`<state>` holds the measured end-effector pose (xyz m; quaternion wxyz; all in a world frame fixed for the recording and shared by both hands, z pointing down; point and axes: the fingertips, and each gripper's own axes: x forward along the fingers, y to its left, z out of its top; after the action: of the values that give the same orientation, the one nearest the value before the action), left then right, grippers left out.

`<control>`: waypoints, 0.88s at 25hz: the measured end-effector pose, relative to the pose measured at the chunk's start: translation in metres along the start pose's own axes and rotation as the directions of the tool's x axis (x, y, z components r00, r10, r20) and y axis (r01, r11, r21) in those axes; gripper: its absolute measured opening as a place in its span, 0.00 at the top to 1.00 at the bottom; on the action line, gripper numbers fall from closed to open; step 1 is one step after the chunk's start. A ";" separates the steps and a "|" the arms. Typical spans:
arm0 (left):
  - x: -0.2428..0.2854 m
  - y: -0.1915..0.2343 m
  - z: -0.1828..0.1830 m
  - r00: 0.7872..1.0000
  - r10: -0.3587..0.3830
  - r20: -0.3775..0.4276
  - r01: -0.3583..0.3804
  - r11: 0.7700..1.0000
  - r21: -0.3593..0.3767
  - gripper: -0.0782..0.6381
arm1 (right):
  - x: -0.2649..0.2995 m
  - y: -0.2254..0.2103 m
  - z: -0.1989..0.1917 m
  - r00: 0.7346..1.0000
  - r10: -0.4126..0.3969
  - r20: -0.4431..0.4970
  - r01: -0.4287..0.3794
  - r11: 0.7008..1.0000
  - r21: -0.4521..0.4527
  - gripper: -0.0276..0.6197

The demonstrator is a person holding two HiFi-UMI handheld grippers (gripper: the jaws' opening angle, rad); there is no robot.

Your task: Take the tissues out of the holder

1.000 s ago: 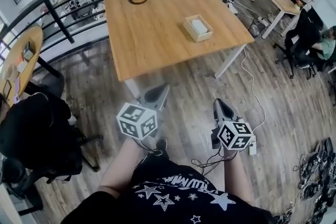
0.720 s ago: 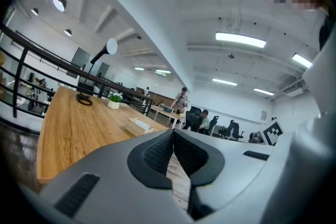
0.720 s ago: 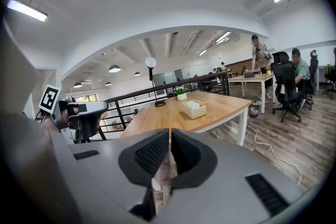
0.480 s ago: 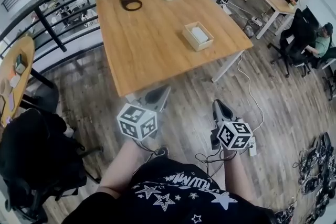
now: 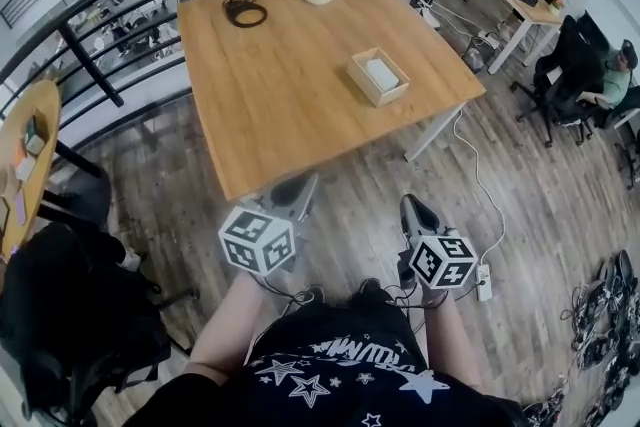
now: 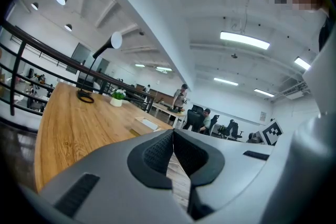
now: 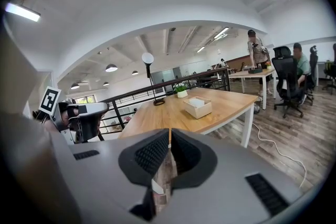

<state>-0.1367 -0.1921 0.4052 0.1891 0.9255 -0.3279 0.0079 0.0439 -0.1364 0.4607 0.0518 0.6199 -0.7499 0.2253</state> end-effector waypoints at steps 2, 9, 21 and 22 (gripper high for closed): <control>0.007 0.000 -0.001 1.000 0.006 -0.009 -0.006 1.000 0.007 0.87 | 0.008 -0.005 0.002 1.000 0.012 -0.002 -0.012 1.000 0.006 0.92; 0.041 0.009 0.007 0.997 0.073 0.006 -0.074 0.997 0.010 0.87 | 0.044 -0.031 0.020 0.997 0.078 -0.015 -0.079 0.997 -0.011 0.92; 0.126 -0.005 0.014 0.985 0.173 0.014 -0.174 0.984 0.028 0.87 | 0.093 -0.115 0.066 0.983 0.180 -0.016 -0.180 0.984 -0.012 0.92; 0.133 -0.007 0.015 0.983 0.181 0.016 -0.182 0.983 0.030 0.87 | 0.096 -0.121 0.069 0.982 0.188 -0.017 -0.188 0.982 -0.012 0.92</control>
<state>-0.0301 -0.2725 0.4075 0.1710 0.8947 -0.4120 0.0243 0.1518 -0.2669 0.4662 0.0402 0.5441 -0.8061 0.2291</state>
